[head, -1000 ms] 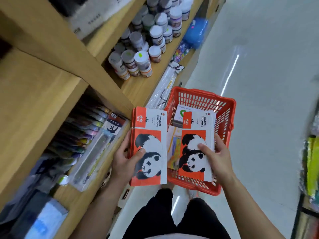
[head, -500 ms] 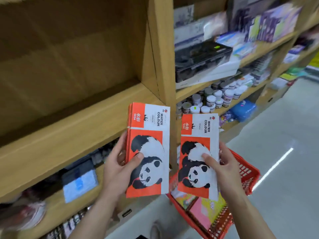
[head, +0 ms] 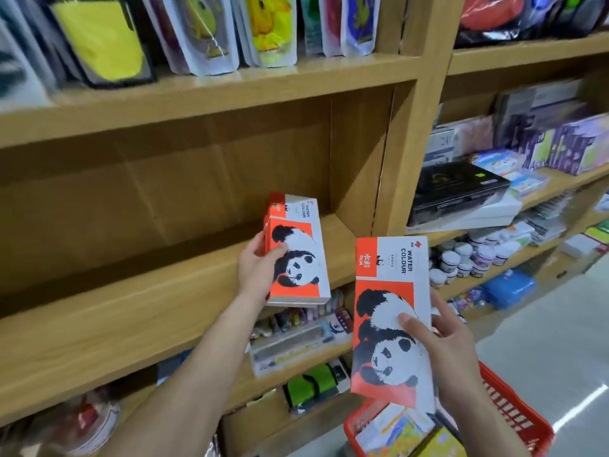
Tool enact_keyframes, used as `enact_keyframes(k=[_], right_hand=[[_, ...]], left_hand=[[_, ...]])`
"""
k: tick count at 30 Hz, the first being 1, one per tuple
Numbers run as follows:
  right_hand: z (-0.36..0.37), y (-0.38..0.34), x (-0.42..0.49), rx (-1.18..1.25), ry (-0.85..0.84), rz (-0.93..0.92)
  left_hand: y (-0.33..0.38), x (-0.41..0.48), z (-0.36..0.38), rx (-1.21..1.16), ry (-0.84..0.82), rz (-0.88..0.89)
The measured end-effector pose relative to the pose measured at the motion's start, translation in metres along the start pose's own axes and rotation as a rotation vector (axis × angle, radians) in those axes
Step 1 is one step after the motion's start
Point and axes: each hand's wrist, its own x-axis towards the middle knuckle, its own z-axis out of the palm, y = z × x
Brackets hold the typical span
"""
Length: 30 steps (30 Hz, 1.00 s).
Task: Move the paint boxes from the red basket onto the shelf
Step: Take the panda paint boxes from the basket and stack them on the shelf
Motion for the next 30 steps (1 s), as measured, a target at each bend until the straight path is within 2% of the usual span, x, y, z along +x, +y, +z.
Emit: enact_keyframes(k=[3,6,10,14,17,21,26,30], right_hand=[[0.008,-0.006,0.005,-0.004,0.031,0.002],[0.014,-0.012,0.009,0.007,0.036,0.003],[0.017,-0.023,0.013,0.042,0.004,-0.002],[0.03,-0.049,0.021,0.032,-0.083,-0.04],[0.056,-0.07,0.039,0.023,-0.179,-0.054],[0.1,-0.094,0.076,0.019,-0.248,0.038],[0.149,-0.1,0.113,0.008,-0.224,0.212],[0.163,-0.087,0.126,-0.114,-0.217,0.276]], left_hand=[[-0.007,0.023,0.002,0.043,-0.02,-0.099],[-0.013,0.034,0.0,0.119,-0.052,-0.125],[-0.019,0.015,-0.019,0.141,-0.133,-0.076],[-0.039,-0.019,-0.044,0.249,-0.252,0.014],[-0.044,-0.028,-0.048,0.223,-0.278,0.018],[-0.037,-0.03,-0.049,0.164,-0.293,0.028],[-0.04,-0.036,-0.057,0.144,-0.339,0.057],[-0.033,-0.039,-0.054,0.164,-0.361,0.042]])
